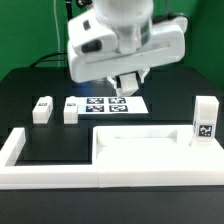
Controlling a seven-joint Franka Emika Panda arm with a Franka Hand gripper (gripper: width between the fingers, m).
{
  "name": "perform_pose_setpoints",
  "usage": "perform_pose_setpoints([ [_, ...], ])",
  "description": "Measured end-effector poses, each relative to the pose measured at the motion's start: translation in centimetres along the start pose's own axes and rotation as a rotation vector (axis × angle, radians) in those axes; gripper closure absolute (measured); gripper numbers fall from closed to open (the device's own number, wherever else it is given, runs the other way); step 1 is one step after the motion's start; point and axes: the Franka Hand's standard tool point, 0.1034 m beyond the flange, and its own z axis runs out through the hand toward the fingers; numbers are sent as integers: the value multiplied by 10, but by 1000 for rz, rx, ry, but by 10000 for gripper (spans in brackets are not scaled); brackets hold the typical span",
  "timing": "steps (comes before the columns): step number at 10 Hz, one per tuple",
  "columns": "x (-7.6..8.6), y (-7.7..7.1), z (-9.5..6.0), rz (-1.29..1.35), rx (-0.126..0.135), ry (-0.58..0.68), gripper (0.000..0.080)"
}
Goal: Assemble desk
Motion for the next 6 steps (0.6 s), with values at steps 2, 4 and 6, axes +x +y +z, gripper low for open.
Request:
perform_pose_setpoints([
  [2,16,11,-46,-18,-28,132,509],
  [4,16,15,-41,-4,-51,246,509],
  [6,28,21,-48,12,-76,404,509],
])
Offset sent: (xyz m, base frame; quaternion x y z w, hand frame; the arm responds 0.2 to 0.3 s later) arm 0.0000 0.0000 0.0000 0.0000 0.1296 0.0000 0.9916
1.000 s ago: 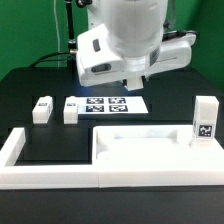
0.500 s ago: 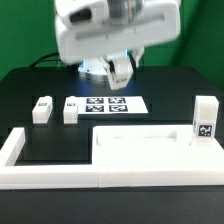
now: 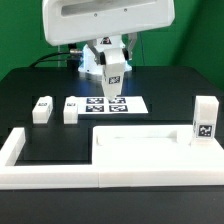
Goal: Assemble desk
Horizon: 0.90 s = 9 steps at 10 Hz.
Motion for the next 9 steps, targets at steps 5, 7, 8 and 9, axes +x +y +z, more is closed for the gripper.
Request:
perform_pose_setpoints([
  [5,45,19,-19,56,-41,359,509],
  [7,40,36,-19,21,-141,478,509],
  [8,37,46,-21,4,-204,538,509],
  [9,34,48,-17,7,-220,551,509],
])
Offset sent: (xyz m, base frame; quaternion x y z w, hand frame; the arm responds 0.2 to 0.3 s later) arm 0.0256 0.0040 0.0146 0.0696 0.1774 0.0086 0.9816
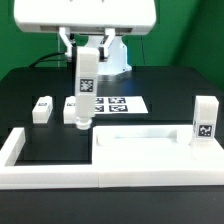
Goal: Assemble desk
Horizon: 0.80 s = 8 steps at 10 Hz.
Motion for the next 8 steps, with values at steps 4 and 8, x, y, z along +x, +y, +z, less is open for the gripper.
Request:
perform_pose_setpoints([
  [4,-9,-16,12,37,25,-34,509],
  [8,-22,-37,20,30,78,-95,509],
])
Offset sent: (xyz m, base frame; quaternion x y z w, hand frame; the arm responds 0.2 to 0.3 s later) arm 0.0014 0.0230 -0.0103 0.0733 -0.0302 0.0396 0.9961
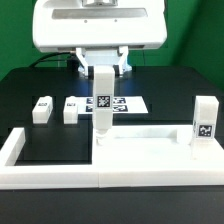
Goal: Assemble desk
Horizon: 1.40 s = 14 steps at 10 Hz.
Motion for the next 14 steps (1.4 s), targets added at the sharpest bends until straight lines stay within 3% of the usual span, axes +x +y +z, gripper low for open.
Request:
perform_pose_setpoints([
  [8,2,2,27,41,-3,-15,509],
  [12,1,3,32,50,-5,-18,509],
  [14,0,3,38,49,-28,7,509],
])
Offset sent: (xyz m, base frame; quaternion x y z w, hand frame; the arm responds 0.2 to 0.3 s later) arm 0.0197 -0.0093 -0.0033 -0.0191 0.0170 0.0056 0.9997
